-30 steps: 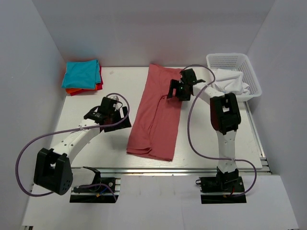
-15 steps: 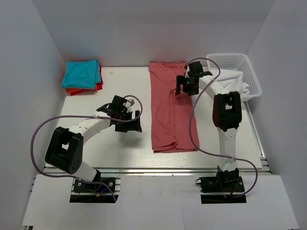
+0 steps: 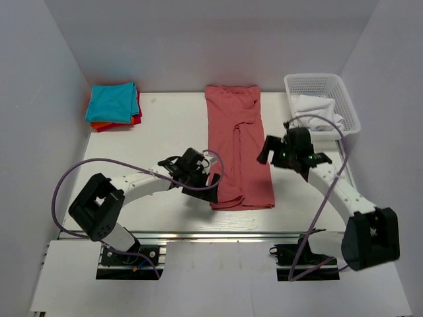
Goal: Fold and stack the t-shirts
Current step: Grab the bottom of the folded rectangular tshirt with both arms
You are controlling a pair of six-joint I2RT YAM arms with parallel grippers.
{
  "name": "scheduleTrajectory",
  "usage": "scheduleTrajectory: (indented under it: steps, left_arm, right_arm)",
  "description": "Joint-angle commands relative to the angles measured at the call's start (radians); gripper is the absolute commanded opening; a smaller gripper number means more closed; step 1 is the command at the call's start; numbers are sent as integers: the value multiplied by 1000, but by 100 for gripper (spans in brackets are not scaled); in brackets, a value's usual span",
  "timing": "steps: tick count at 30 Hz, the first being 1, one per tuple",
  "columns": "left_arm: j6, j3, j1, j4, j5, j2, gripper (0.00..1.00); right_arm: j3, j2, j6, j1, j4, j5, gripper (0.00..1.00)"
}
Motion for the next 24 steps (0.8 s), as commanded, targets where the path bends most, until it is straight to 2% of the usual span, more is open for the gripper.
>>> scheduleTrajectory:
  steps: [1,5,9,13,14,15,18,20,21,23,24]
  left_arm:
    - [-38,-36,-51,37,-53,20,99]
    - [-71,-48,-122,77,-76,76,92]
    - [-105,-13,-156,68,-144,139,79]
    - [-105,-2,-165,59,-164,174,63]
    - [-116,7,-165,48,-174,183,54]
    - [-116,7,-174,48,-175,183,50]
    - [-125,-2,-174,48,-175,183,35]
    - [-125,-2,-174,48,-175,183,33]
    - [-125,-2,-174,57,-175,194,23]
    - [-125,10,-174,47,-175,203,12]
    - [-125,10,-174,37,-175,203,2]
  right_arm:
    - [-159,-115,113,2,-69,39,90]
    - [-331,-270,147,2,-147,7,90]
    - [-399,-329,167,2,-166,-30,90]
    - [-457,-318,177,1,-147,-45,90]
    - [-467,-311,184,1,-147,-50,90]
    - [-471,-304,182,2,-146,-62,90]
    - [-517,-283,190,2,-108,-83,84]
    - [-531,-266,197,1,-60,-83,78]
    - [-539,-258,200,2,-46,-85,69]
    - [-548,-246,204,2,0,-86,62]
    - [-551,-245,202,4,4,-94,45]
